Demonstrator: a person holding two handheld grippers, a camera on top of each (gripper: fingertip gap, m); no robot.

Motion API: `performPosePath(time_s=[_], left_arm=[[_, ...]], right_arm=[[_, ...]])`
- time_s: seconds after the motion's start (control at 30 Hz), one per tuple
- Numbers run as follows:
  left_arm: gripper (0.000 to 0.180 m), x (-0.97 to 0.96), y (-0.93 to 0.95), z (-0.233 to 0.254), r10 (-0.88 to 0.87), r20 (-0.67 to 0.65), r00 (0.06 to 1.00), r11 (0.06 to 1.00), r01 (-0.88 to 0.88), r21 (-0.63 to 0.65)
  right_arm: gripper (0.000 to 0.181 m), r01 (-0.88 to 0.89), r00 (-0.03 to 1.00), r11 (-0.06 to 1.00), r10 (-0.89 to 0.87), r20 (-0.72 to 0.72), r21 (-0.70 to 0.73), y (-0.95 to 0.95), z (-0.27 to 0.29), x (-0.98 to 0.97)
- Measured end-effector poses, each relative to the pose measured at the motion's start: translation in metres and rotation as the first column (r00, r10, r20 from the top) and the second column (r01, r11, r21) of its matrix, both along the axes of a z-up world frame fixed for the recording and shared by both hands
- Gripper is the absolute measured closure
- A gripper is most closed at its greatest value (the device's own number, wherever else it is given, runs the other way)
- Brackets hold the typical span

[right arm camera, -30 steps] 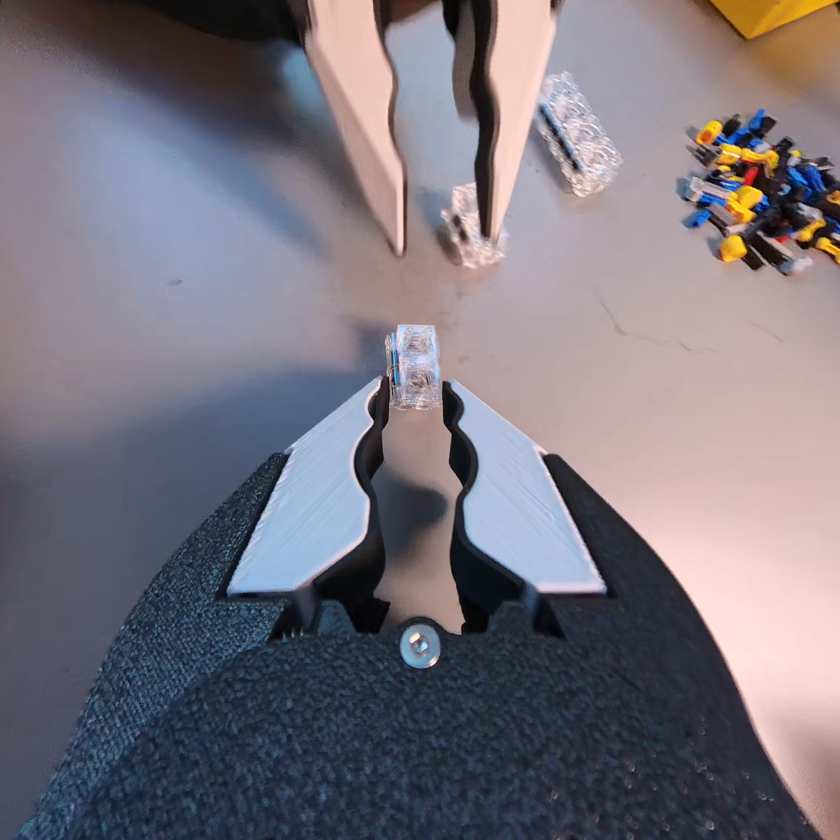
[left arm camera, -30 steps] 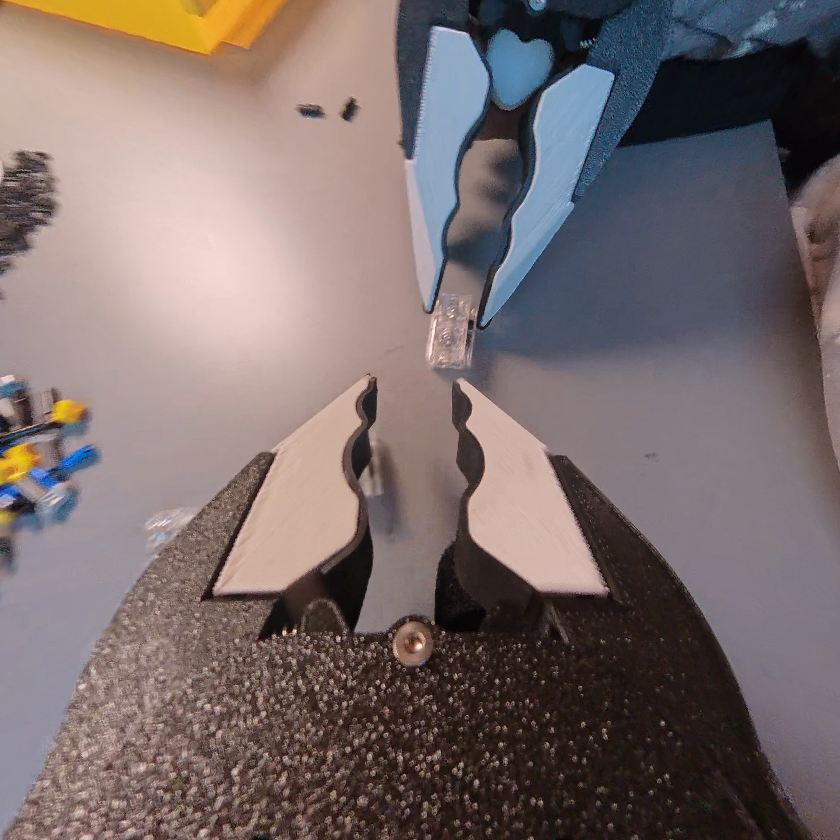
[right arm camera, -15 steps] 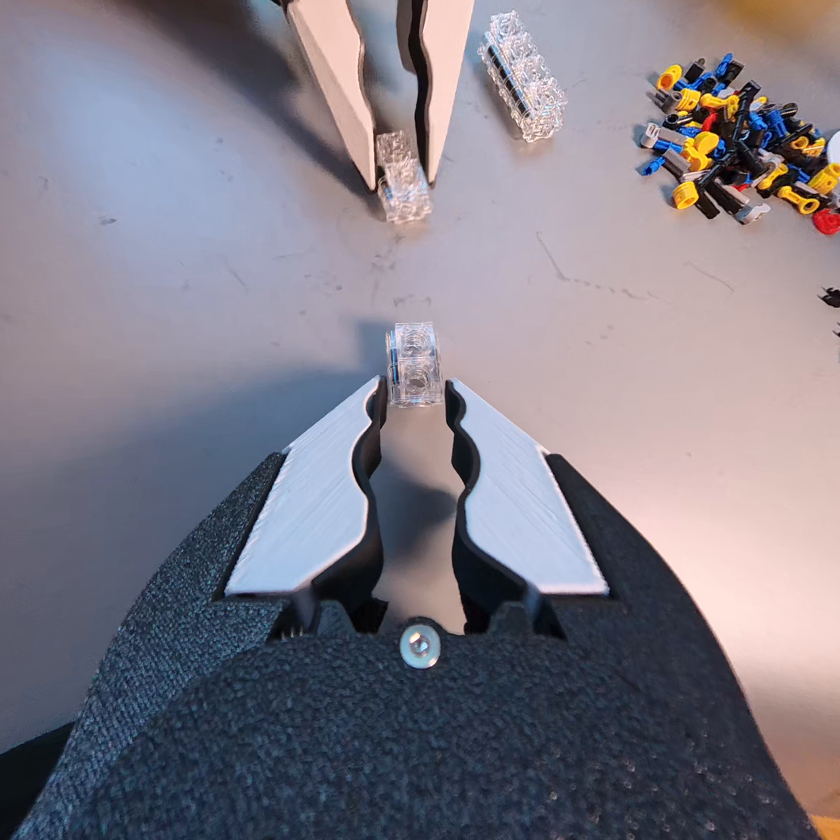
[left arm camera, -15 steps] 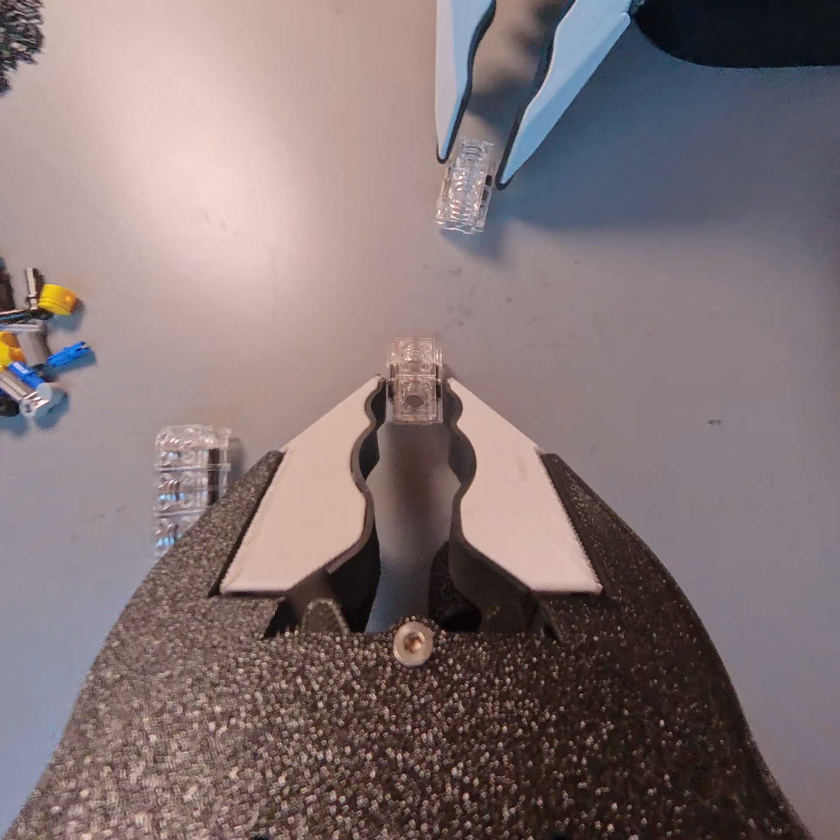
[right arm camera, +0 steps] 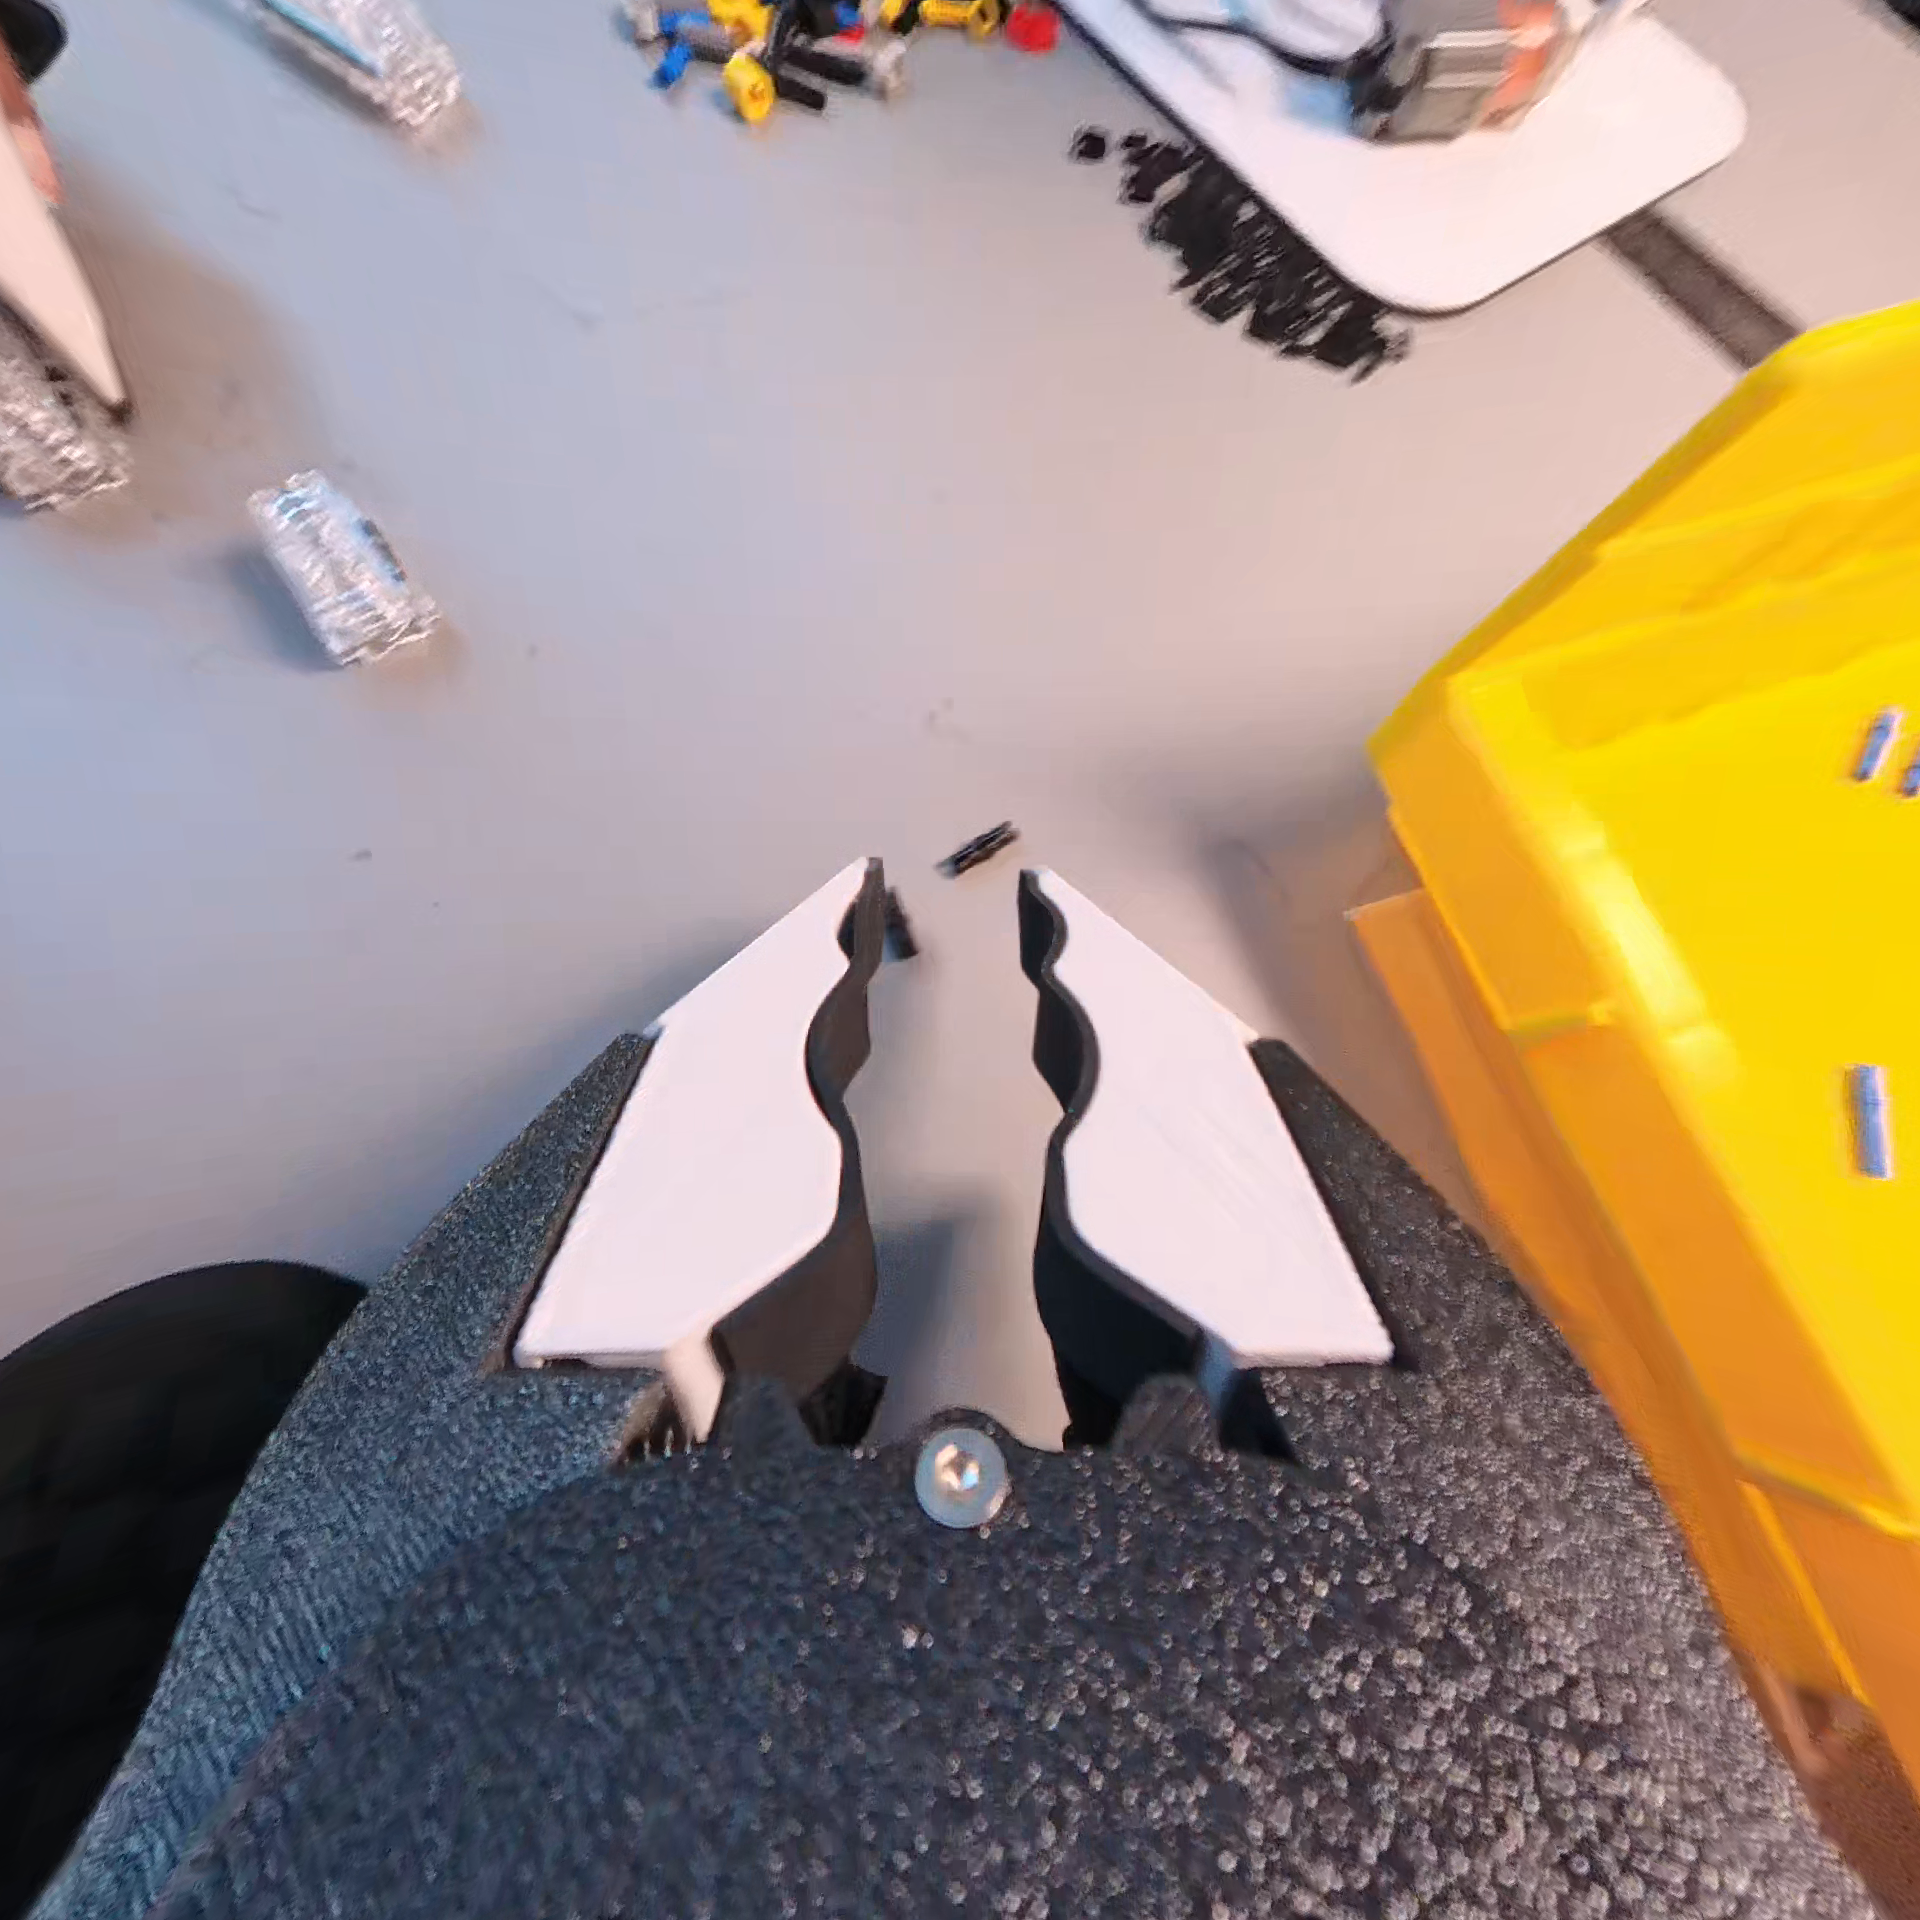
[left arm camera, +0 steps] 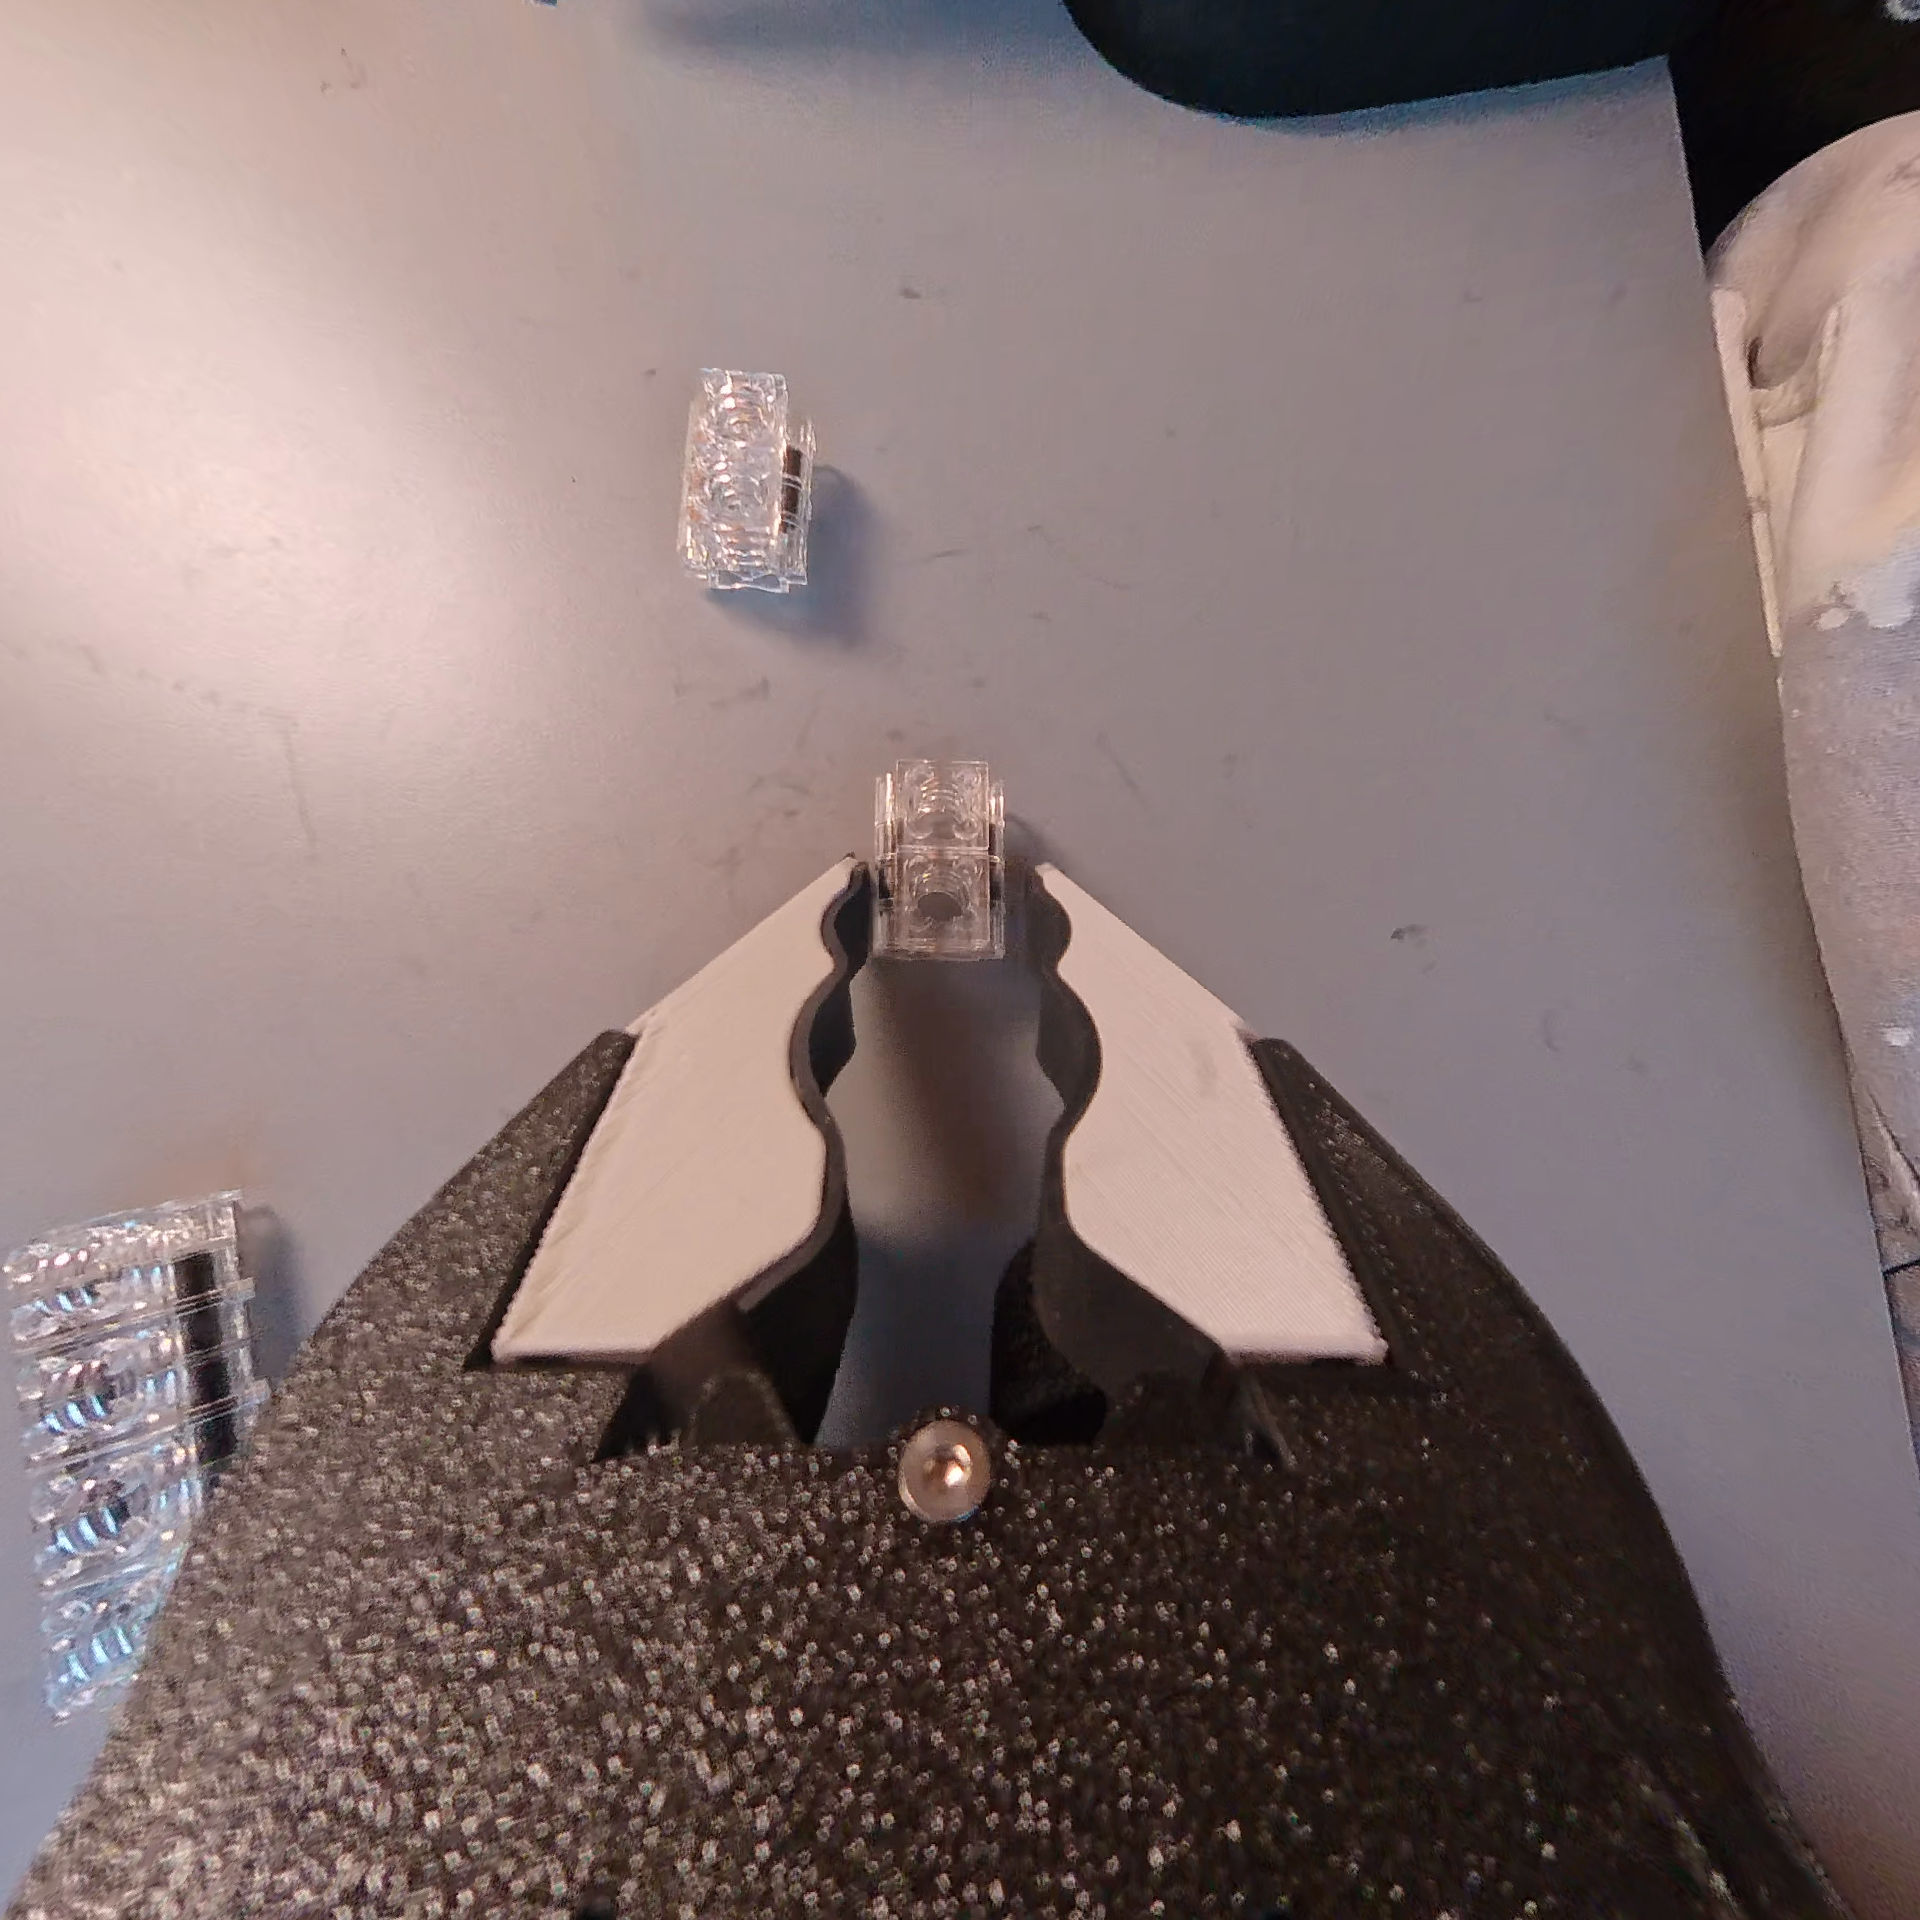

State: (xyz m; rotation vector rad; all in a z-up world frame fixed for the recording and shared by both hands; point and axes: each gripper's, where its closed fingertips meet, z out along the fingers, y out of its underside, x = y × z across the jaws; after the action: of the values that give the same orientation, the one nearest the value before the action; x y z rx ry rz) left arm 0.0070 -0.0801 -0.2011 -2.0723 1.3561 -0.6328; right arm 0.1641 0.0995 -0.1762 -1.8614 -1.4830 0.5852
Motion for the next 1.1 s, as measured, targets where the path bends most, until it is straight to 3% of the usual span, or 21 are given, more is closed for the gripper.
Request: performPosePath(time_s=[0.13,0.2,0.27,0.37,0.5,0.6,0.77,1.1], left_arm=[[0.145,-0.004,0.007,0.018,0.042,0.097,0.994,0.999,-0.042,0.006],[0.143,-0.008,0.015,0.031,0.083,0.168,0.982,0.996,-0.088,0.024],[0.143,-0.009,0.023,0.043,0.121,0.244,0.962,0.991,-0.132,0.03],[0.145,-0.001,0.031,0.058,0.166,0.361,0.917,0.983,-0.185,0.018],[0.149,0.019,0.035,0.076,0.197,0.507,0.839,0.977,-0.212,-0.029],[0.152,0.026,0.038,0.086,0.224,0.58,0.783,0.973,-0.213,-0.089],[0.159,0.025,0.033,0.091,0.237,0.63,0.739,0.971,-0.179,-0.156],[0.177,0.025,0.032,0.089,0.236,0.625,0.745,0.972,-0.167,-0.168]], right_arm=[[0.16,-0.049,0.994,0.997,0.054,0.098,-0.051,-0.012,-0.024,0.002],[0.176,-0.065,0.993,0.995,0.071,0.09,-0.075,-0.016,-0.025,-0.002],[0.177,-0.073,0.991,0.996,0.079,0.108,-0.053,-0.016,-0.025,-0.003],[0.177,-0.179,0.984,0.984,0.179,0.015,0.025,-0.033,-0.008,-0.025],[0.177,-0.337,0.919,0.909,0.374,-0.123,0.245,-0.082,0.036,-0.078],[0.177,-0.399,0.871,0.835,0.474,-0.128,0.379,-0.117,0.052,-0.111],[0.177,-0.383,0.865,0.728,0.498,-0.055,0.569,-0.133,0.058,-0.136],[0.177,-0.377,0.853,0.699,0.517,-0.066,0.608,-0.145,0.062,-0.141]])
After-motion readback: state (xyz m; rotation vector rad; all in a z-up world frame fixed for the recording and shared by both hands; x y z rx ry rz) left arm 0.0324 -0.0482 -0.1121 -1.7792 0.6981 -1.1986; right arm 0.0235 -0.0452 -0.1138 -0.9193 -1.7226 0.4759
